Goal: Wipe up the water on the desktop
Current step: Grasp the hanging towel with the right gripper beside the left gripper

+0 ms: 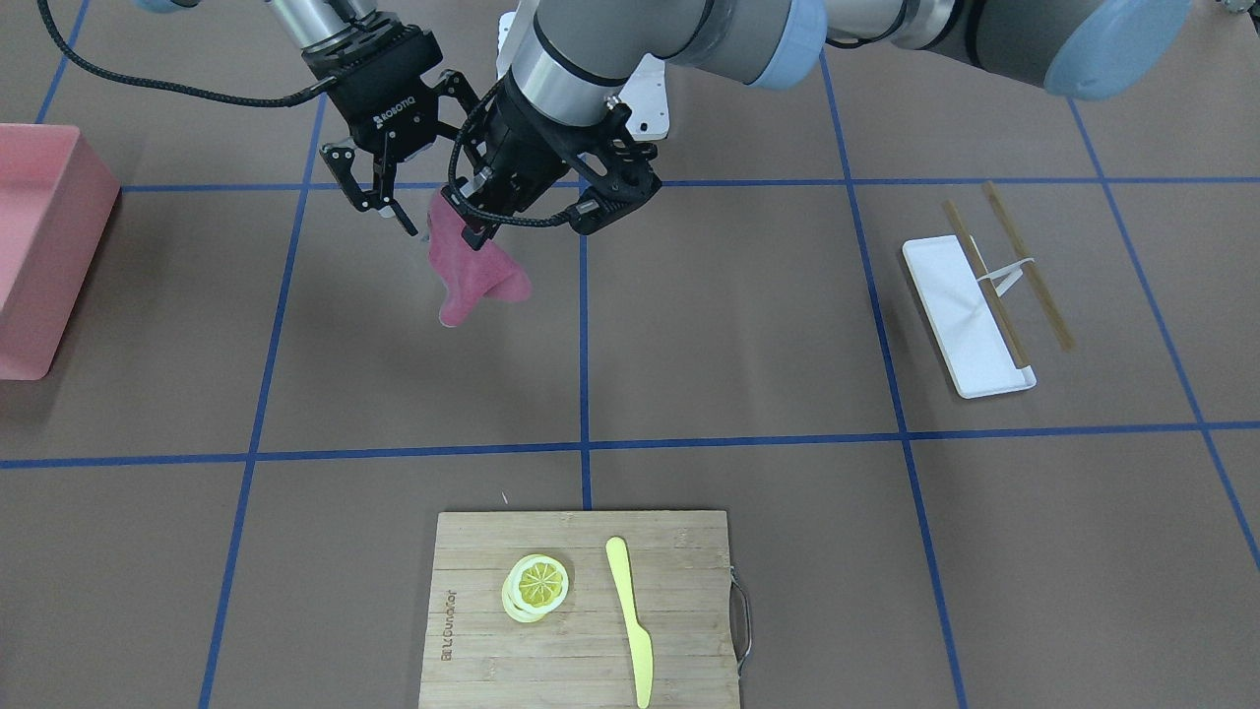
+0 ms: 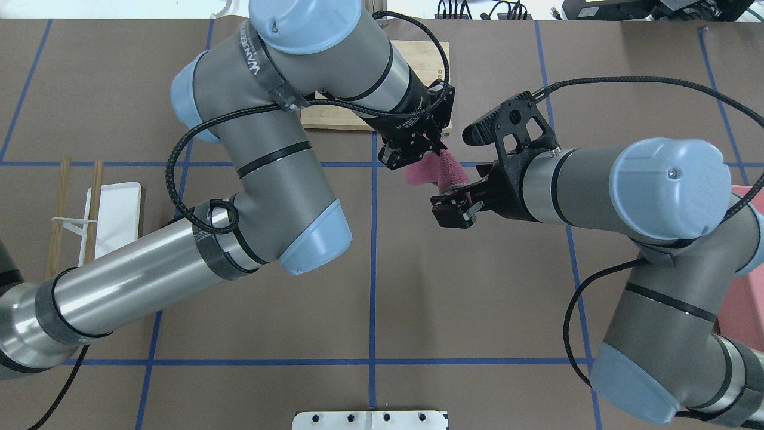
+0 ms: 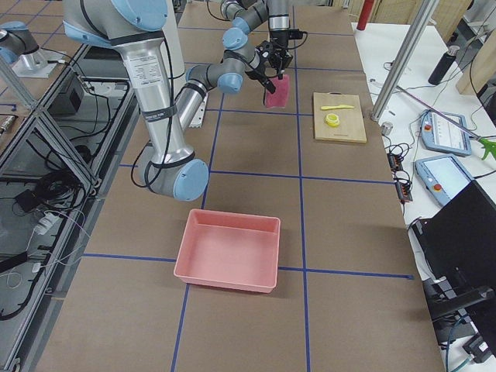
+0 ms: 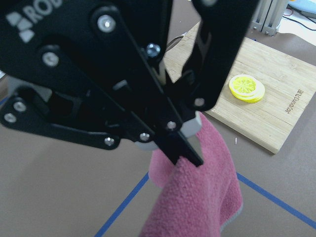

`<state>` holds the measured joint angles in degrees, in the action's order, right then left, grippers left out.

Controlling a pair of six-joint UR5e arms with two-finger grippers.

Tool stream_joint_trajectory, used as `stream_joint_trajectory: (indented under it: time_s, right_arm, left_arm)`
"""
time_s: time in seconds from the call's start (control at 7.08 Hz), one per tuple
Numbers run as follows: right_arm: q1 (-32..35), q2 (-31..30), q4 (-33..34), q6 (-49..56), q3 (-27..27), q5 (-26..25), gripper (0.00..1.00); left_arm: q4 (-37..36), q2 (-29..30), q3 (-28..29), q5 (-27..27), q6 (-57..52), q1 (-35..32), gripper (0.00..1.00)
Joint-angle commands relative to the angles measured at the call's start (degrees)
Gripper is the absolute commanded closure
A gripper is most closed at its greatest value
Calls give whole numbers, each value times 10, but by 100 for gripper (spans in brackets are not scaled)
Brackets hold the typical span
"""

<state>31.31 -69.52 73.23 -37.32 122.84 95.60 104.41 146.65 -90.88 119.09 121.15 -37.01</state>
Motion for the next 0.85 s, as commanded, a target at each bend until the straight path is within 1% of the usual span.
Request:
stream_joint_trajectory:
  time_s: [0.0, 0.28, 0.42, 0.71]
  right_arm:
    - [-10, -4, -8, -5, 0, -13, 34]
    - [-11, -11, -8, -5, 4, -13, 68]
    - [-11, -11, -8, -5, 5, -12, 100]
    - [-10, -11, -8, -6, 13, -9, 100]
  left_arm:
    - [0, 0, -2, 0, 0, 2, 100]
    - [0, 1, -4, 0, 0, 2, 100]
    - [1, 1, -4, 0, 0, 2, 100]
    - [1, 0, -4, 1, -7, 2, 100]
